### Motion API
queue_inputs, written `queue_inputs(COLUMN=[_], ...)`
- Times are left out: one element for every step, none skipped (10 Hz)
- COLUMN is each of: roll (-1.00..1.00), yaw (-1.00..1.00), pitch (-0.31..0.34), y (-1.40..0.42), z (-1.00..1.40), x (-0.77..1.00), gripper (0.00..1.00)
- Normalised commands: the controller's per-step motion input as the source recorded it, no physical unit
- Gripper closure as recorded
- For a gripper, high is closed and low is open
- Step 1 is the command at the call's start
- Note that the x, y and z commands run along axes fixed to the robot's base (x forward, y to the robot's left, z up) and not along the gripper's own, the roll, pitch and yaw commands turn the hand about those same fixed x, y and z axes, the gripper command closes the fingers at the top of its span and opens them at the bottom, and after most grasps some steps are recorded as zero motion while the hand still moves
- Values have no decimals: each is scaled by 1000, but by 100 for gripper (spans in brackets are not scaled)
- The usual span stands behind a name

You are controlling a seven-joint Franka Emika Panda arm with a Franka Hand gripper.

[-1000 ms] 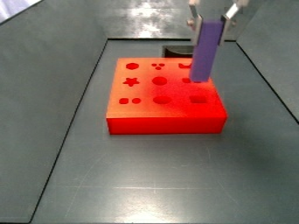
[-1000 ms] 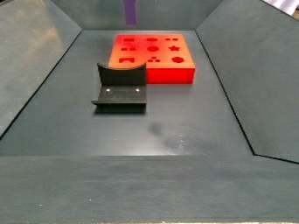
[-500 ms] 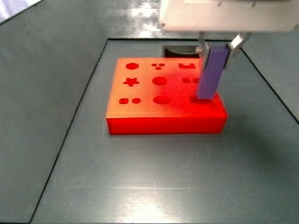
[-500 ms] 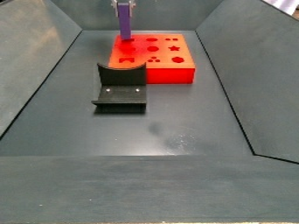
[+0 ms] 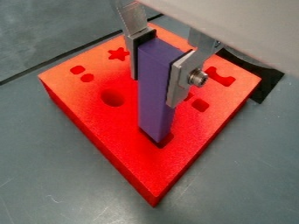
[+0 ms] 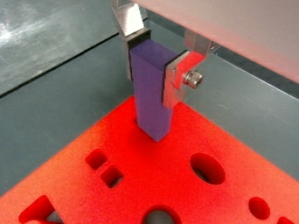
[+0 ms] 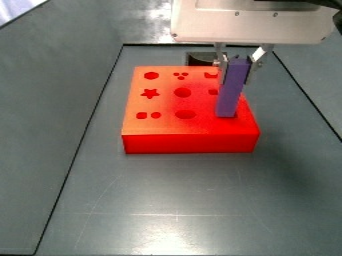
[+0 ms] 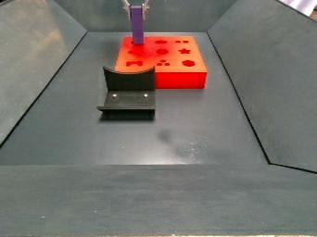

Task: Pick up the rectangle object. Move up. Move to above the board. Insert the rectangle object.
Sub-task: Insert the rectangle object.

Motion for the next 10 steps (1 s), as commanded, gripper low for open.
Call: queue_inputs(roll=[0,0,21,49,70,90,99,83,-54,0], yaw=[-9,0,0,0,0,0,0,6,26,0], pitch=[-49,-23,-11,-39,-59,-61,-80,-71,0,0], y=[-183,-203,-157,-120,-114,-100,-103,-51,109,0], z=[-514,-520,-520,-557,-571,-566,-563,-463,0,0], x=[366,434,400,269,189,117,71,49,31,0], gripper=[100,100,100,100,100,100,100,100,100,100])
